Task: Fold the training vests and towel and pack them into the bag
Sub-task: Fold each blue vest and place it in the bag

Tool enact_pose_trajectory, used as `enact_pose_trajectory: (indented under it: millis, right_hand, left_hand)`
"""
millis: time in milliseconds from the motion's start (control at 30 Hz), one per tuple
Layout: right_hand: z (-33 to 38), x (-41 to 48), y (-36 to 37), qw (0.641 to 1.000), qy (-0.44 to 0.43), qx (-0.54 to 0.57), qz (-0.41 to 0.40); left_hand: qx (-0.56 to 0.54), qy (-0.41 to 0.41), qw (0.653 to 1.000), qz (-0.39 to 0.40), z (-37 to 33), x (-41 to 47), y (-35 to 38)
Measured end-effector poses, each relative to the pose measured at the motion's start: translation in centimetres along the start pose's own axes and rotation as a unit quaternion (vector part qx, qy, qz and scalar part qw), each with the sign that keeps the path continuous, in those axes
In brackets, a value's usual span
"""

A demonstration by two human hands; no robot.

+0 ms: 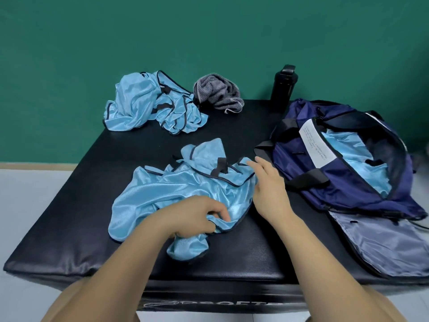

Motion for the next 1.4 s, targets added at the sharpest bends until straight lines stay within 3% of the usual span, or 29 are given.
enact_pose_trajectory:
  millis: [167,367,533,667,867,1033,1233,1333,1400]
  right_hand:
    - [-0.2,-0.1,0.7,0.998,-0.007,-0.046,0.046]
    - [0.5,0.0,0.3,0.994,-0.033,-0.102,-0.002]
    - [2.7,-0.2,-2.2,0.997,-0.007,0.076,-0.008]
    - [3.8,-0.8,-3.9,0.956,0.060,0.286,0.010]
    - [5.5,-1.9,-4.6,0.897,0.041,0.432,0.086]
    - [6.3,-2.8,-4.6,0.894,0.010,0.431,0.124]
    - [5.4,-4.0,-6.0,0.932,0.043,0.339,0.120]
    - [6.2,-4.3,-7.7,0.959,0.037,0.270,0.075]
    - [7.5,-4.8,-9.1,0.963,0.026,0.263,0.051]
  left_hand:
    - [0.059,-0.062,0.994,-0.072,2.3,-0.8,-3.1]
    - [0.121,-0.129,0.967,-0.182,4.5,-1.6,-6.6]
    - [0.113,-0.072,0.967,-0.217,3.3,-1.5,-7.1]
    - [0.062,0.005,0.962,-0.266,1.1,-1.1,-6.1]
    - [0.027,0.117,0.914,-0.388,-3.9,-1.5,-4.8]
    - [0.002,0.164,0.886,-0.435,-5.2,-2.3,-4.8]
    - [-0.018,0.118,0.911,-0.394,-4.4,-4.4,-6.7]
    - [-0.035,0.102,0.902,-0.419,-4.9,-6.5,-7.7]
    - [-0.114,0.072,0.893,-0.429,-4.6,-8.0,-7.2]
Point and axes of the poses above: each hand's wrist, its own x-axis towards the middle knuckle, its own y-axis out of the palm, z = x × y, the point moved 7 cm from there along x, towards the middle knuckle, and after that the axes turned 1 degree about -x, right-handed, at the moved point
